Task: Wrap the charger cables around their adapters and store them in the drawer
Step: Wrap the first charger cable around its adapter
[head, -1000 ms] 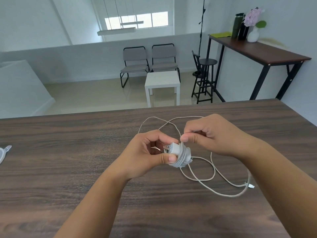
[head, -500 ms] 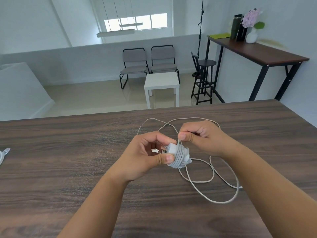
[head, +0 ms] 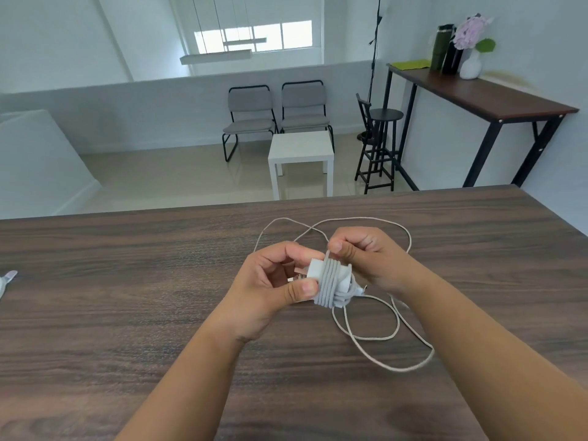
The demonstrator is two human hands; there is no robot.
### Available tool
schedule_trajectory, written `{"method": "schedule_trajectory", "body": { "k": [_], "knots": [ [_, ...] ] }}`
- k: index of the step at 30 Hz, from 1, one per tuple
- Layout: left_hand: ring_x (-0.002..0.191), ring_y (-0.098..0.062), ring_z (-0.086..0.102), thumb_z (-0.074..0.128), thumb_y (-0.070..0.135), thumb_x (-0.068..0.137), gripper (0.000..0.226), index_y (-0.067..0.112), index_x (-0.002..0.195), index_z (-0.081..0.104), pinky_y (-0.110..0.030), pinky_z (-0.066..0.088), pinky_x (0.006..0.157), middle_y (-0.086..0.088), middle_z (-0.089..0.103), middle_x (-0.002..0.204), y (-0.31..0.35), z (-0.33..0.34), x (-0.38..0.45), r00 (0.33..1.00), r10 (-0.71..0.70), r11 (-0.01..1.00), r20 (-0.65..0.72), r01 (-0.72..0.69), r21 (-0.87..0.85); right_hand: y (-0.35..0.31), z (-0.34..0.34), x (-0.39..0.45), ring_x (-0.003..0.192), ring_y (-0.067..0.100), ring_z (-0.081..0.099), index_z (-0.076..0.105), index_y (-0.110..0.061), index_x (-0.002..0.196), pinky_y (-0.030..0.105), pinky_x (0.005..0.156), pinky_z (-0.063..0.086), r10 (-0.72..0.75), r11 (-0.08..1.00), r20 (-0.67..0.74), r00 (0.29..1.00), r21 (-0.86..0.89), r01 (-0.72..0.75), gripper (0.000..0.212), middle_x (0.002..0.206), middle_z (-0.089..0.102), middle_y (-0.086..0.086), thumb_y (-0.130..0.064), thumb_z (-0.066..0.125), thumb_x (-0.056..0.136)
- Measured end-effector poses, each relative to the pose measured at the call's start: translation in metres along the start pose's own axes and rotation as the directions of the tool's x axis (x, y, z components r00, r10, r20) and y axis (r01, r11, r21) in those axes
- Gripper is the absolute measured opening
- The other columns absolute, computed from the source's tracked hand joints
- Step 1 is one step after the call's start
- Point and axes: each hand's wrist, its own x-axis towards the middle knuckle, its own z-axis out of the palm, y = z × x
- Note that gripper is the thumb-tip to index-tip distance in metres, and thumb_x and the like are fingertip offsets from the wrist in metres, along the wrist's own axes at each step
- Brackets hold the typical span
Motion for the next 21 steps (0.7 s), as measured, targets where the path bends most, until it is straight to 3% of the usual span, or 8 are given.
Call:
{"method": "schedule_trajectory", "body": {
  "k": [3,5,8,10,12,14,18,21],
  "knots": [
    [0.084,-0.018,0.066,0.090,0.036,0.061,0.043,0.016,0.096,0.075,-0.030,0.056,0.073,-0.004,0.071,0.090,-0.005,0.009,0.006,0.997,0.005,0.991,-0.079,-0.016,-0.130,0.002,0.006,-0.006,0.053,-0.002,0.045,0.064,-0.029,0.065,0.013,0.053,0.037,0.108,0.986,-0.007,0.994,0.128,-0.106,0.036,0.057,0.054,-0.016,-0.007,0.048,0.089],
    [0.086,-0.020,0.066,0.091,0.036,0.059,0.046,0.015,0.097,0.074,-0.032,0.058,0.073,-0.006,0.071,0.093,-0.011,0.012,0.010,0.987,0.001,0.982,-0.162,-0.031,-0.185,0.005,0.013,-0.014,0.045,-0.003,0.038,0.063,-0.026,0.072,0.010,0.047,0.032,0.187,0.974,-0.042,0.982,0.138,-0.179,0.038,0.049,0.049,-0.015,0.001,0.047,0.093],
    [0.090,-0.025,0.068,0.090,0.034,0.061,0.050,0.010,0.101,0.072,-0.036,0.059,0.072,-0.010,0.071,0.100,-0.015,0.014,0.015,0.956,0.004,0.963,-0.294,-0.082,-0.256,0.017,0.028,-0.024,0.050,0.002,0.043,0.061,-0.011,0.083,0.018,0.053,0.038,0.145,0.977,-0.180,0.973,-0.127,-0.169,0.032,0.055,0.055,-0.013,-0.032,0.043,0.098],
    [0.086,-0.020,0.070,0.088,0.029,0.066,0.044,0.009,0.102,0.072,-0.028,0.058,0.069,-0.009,0.073,0.099,-0.016,0.016,0.018,0.926,-0.016,0.955,-0.376,-0.096,-0.279,0.017,0.036,-0.029,0.067,0.019,0.059,0.059,-0.019,0.097,0.036,0.065,0.049,0.107,0.914,-0.183,0.977,-0.368,-0.169,0.038,0.073,0.065,-0.001,-0.049,0.035,0.093],
    [0.083,-0.016,0.070,0.079,0.016,0.077,0.027,0.008,0.101,0.071,-0.022,0.056,0.066,-0.007,0.074,0.096,-0.019,0.018,0.019,0.894,-0.046,0.953,-0.445,-0.094,-0.289,0.013,0.037,-0.032,0.073,0.028,0.061,0.054,-0.027,0.106,0.040,0.065,0.047,0.061,0.812,-0.140,0.988,-0.569,-0.131,0.031,0.075,0.065,-0.001,-0.046,0.032,0.096],
    [0.081,-0.013,0.069,0.072,0.011,0.081,0.019,0.010,0.099,0.070,-0.020,0.055,0.065,-0.005,0.073,0.095,-0.022,0.020,0.019,0.875,-0.070,0.957,-0.480,-0.078,-0.280,0.002,0.036,-0.034,0.071,0.026,0.055,0.050,-0.025,0.111,0.035,0.059,0.035,0.034,0.697,-0.112,0.993,-0.710,-0.104,0.023,0.070,0.055,-0.008,-0.035,0.033,0.100],
    [0.085,-0.016,0.067,0.070,0.016,0.075,0.020,0.015,0.094,0.072,-0.019,0.054,0.067,-0.007,0.071,0.100,-0.023,0.025,0.024,0.843,-0.083,0.967,-0.531,-0.060,-0.246,-0.015,0.033,-0.037,0.082,0.036,0.059,0.046,-0.020,0.110,0.034,0.061,0.034,0.052,0.518,-0.055,0.997,-0.852,-0.074,0.020,0.090,0.065,0.008,-0.031,0.030,0.101],
    [0.086,-0.016,0.067,0.071,0.020,0.070,0.027,0.013,0.096,0.070,-0.021,0.054,0.067,0.000,0.075,0.092,-0.026,0.026,0.024,0.823,-0.047,0.985,-0.567,-0.055,-0.161,-0.025,0.034,-0.040,0.080,0.036,0.060,0.046,-0.018,0.102,0.034,0.055,0.029,0.069,0.420,0.007,0.998,-0.907,-0.023,0.018,0.090,0.065,0.008,-0.029,0.032,0.101]
  ]
}}
